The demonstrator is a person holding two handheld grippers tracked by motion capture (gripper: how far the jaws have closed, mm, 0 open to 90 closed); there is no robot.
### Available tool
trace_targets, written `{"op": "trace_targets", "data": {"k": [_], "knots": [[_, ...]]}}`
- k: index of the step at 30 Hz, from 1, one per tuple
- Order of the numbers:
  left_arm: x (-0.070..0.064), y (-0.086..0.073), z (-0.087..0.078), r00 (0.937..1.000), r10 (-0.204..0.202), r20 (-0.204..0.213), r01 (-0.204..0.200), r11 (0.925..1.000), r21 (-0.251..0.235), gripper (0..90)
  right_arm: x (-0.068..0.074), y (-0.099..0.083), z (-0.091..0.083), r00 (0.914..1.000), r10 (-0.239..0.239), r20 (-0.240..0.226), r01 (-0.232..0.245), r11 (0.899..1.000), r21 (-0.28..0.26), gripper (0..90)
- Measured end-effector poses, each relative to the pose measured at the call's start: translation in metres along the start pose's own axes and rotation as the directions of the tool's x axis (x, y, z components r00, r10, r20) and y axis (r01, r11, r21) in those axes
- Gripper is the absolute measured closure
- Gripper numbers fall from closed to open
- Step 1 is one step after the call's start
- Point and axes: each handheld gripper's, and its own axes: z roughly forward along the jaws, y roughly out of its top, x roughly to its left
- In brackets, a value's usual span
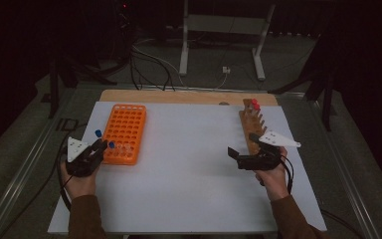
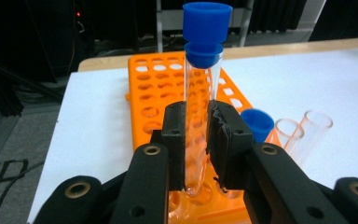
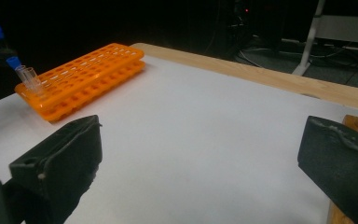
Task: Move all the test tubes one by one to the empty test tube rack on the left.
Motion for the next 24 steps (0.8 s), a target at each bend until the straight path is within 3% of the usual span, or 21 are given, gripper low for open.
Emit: {"op": "trace_targets", "data": {"k": [9, 17, 21, 24], "knots": [[0.0, -0.01, 0.009, 0.9999, 0.011, 0.009, -0.012, 0.9952, 0.097, 76.9, 0.0, -0.001, 0.0, 1.0, -0.001, -0.001, 0.001, 1.0, 0.004, 0.2], [-0.001, -0.012, 0.01, 0.9998, 0.017, 0.011, -0.018, 0.9905, 0.137, 77.5, 0.0, -0.001, 0.0, 1.0, 0.0, -0.001, 0.0, 1.0, 0.004, 0.2], [-0.002, -0.014, 0.014, 0.9995, 0.032, 0.007, -0.032, 0.9834, 0.178, 77.5, 0.0, -0.001, 0.0, 1.0, -0.001, -0.002, 0.001, 1.0, 0.004, 0.2], [-0.002, -0.014, 0.014, 0.9995, 0.031, 0.006, -0.032, 0.9834, 0.179, 77.4, 0.0, -0.001, 0.0, 1.0, 0.0, -0.001, 0.0, 1.0, 0.004, 0.2]]}}
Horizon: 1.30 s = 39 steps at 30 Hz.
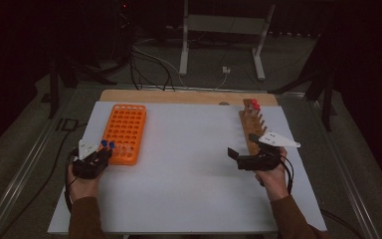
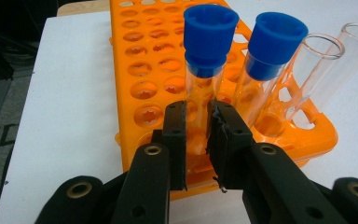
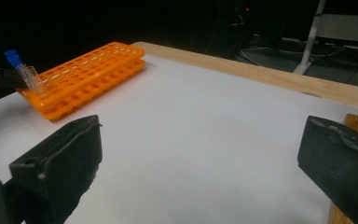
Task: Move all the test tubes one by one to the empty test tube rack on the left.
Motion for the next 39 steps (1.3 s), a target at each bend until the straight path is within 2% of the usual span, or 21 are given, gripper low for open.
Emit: {"op": "trace_targets", "data": {"k": [4, 8, 11, 16, 26, 30, 33, 37, 39], "knots": [[0.0, 0.0, -0.001, 1.0, -0.007, -0.004, 0.007, 1.0, -0.001, 75.4, 0.0, 0.0, 0.0, 1.0, -0.001, 0.001, 0.001, 1.0, -0.001, 0.2], [0.001, 0.002, -0.007, 0.9997, -0.022, 0.006, 0.022, 0.9994, -0.028, 66.4, -0.001, 0.0, -0.001, 1.0, 0.0, 0.002, 0.0, 1.0, -0.002, 0.2], [0.002, 0.005, -0.016, 0.9992, -0.037, 0.012, 0.038, 0.9973, -0.063, 55.7, -0.002, 0.0, -0.001, 1.0, 0.002, 0.003, -0.002, 1.0, -0.004, 0.2], [0.003, 0.011, -0.03, 0.9965, -0.069, 0.047, 0.076, 0.9857, -0.15, 40.2, -0.002, 0.0, -0.001, 1.0, 0.001, 0.002, -0.001, 1.0, -0.002, 0.2], [-0.005, 0.025, -0.042, 0.987, -0.091, 0.132, 0.123, 0.9576, -0.26, 15.6, -0.004, 0.0, -0.001, 1.0, 0.004, 0.009, -0.004, 1.0, -0.004, 0.2], [-0.011, 0.03, -0.042, 0.9878, -0.094, 0.124, 0.124, 0.9557, -0.267, 1.7, -0.006, 0.001, -0.001, 0.9998, 0.009, 0.017, -0.008, 1.0, -0.005, 0.2], [-0.016, 0.033, -0.042, 0.9896, -0.093, 0.11, 0.121, 0.9517, -0.282, 0.3, -0.009, 0.003, -0.003, 0.9996, 0.007, 0.026, -0.007, 1.0, -0.012, 0.2], [-0.021, 0.034, -0.041, 0.9901, -0.081, 0.115, 0.111, 0.9527, -0.283, 0.4, -0.014, 0.008, -0.005, 0.9991, 0.006, 0.042, -0.005, 1.0, -0.017, 0.2], [-0.024, 0.035, -0.04, 0.9929, -0.072, 0.095, 0.096, 0.9545, -0.283, 0.4, -0.017, 0.011, -0.006, 0.9987, 0.007, 0.05, -0.006, 1.0, -0.022, 0.2]]}}
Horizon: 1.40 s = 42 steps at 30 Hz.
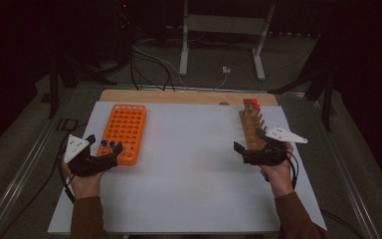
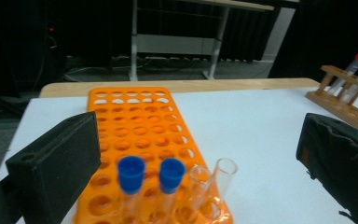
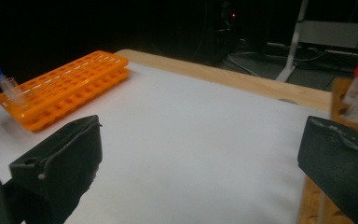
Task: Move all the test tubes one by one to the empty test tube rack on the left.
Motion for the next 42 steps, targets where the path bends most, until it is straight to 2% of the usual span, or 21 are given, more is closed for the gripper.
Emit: {"op": "trace_targets", "data": {"k": [2, 14, 20, 25, 27, 34, 39, 42], "knots": [[-0.004, 0.0, 0.001, 0.9995, 0.017, -0.026, -0.017, 0.9998, -0.01, 0.4, -0.004, 0.003, 0.0, 0.9999, 0.0, 0.011, 0.0, 1.0, -0.002, 0.2], [-0.027, 0.002, 0.009, 0.9974, 0.065, 0.03, -0.065, 0.9979, -0.001, 0.4, -0.031, 0.029, 0.007, 0.996, -0.024, 0.087, 0.023, 1.0, 0.012, 0.2], [-0.034, -0.001, 0.014, 0.9958, 0.085, 0.035, -0.086, 0.9962, 0.013, 0.4, -0.047, 0.041, 0.016, 0.991, -0.02, 0.132, 0.016, 1.0, 0.025, 0.3], [-0.038, -0.005, 0.019, 0.9947, 0.096, 0.039, -0.097, 0.9948, 0.033, 0.4, -0.062, 0.044, 0.025, 0.9859, 0.013, 0.167, -0.018, 0.999, 0.03, 2.5], [-0.039, -0.005, 0.02, 0.9941, 0.099, 0.043, -0.101, 0.9943, 0.035, 0.4, -0.068, 0.044, 0.03, 0.9833, 0.012, 0.182, -0.02, 0.999, 0.043, 2.8], [-0.04, -0.007, 0.021, 0.9944, 0.092, 0.051, -0.094, 0.9948, 0.039, 0.4, -0.085, 0.046, 0.047, 0.9741, 0.022, 0.225, -0.04, 0.997, 0.073, 8.8], [-0.04, -0.007, 0.021, 0.9948, 0.085, 0.056, -0.087, 0.9955, 0.036, 0.4, -0.096, 0.041, 0.061, 0.9623, 0.026, 0.271, -0.059, 0.992, 0.114, 20.6], [-0.04, -0.008, 0.021, 0.995, 0.08, 0.061, -0.082, 0.9959, 0.038, 0.4, -0.103, 0.038, 0.067, 0.9565, 0.048, 0.288, -0.085, 0.989, 0.119, 29.1]]}}
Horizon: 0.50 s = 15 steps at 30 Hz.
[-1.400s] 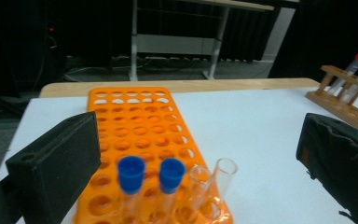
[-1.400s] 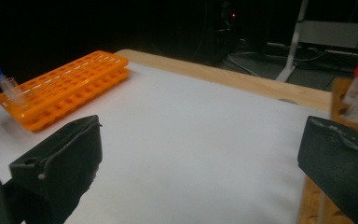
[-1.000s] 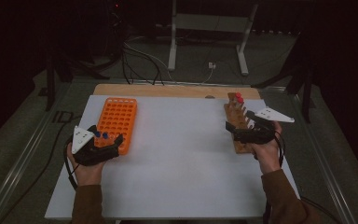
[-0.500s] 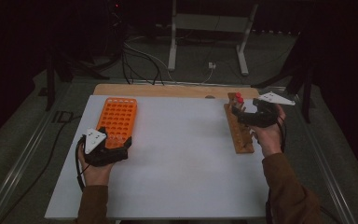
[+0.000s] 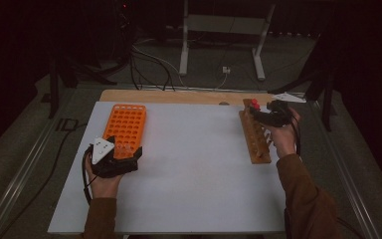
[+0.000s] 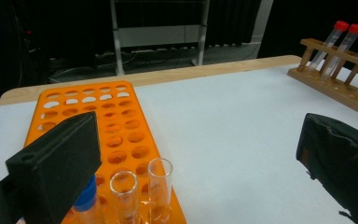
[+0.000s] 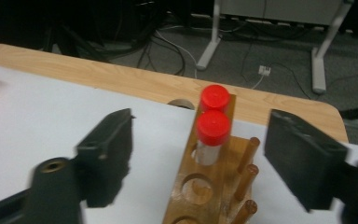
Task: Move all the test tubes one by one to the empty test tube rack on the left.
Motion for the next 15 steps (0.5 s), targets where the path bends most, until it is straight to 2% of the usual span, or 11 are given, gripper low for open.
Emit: {"op": "trace_targets", "data": {"k": [4, 8, 13, 15], "knots": [[0.0, 0.0, 0.0, 1.0, 0.002, 0.003, -0.002, 1.0, 0.002, 0.4, -0.002, 0.0, 0.008, 0.9998, -0.004, 0.019, 0.004, 1.0, 0.012, 42.9], [0.0, 0.0, 0.0, 1.0, -0.001, 0.006, 0.001, 1.0, 0.001, 0.5, -0.002, 0.0, 0.017, 0.9994, -0.021, 0.028, 0.02, 0.999, 0.033, 50.8], [0.0, 0.0, 0.001, 1.0, -0.002, 0.007, 0.002, 1.0, 0.004, 0.5, -0.006, 0.0, 0.024, 0.9986, 0.039, 0.035, -0.041, 0.998, 0.054, 60.3], [0.0, 0.0, 0.001, 1.0, -0.002, 0.008, 0.002, 1.0, 0.004, 0.5, -0.007, -0.001, 0.027, 0.9987, 0.041, 0.032, -0.043, 0.997, 0.068, 62.0]]}}
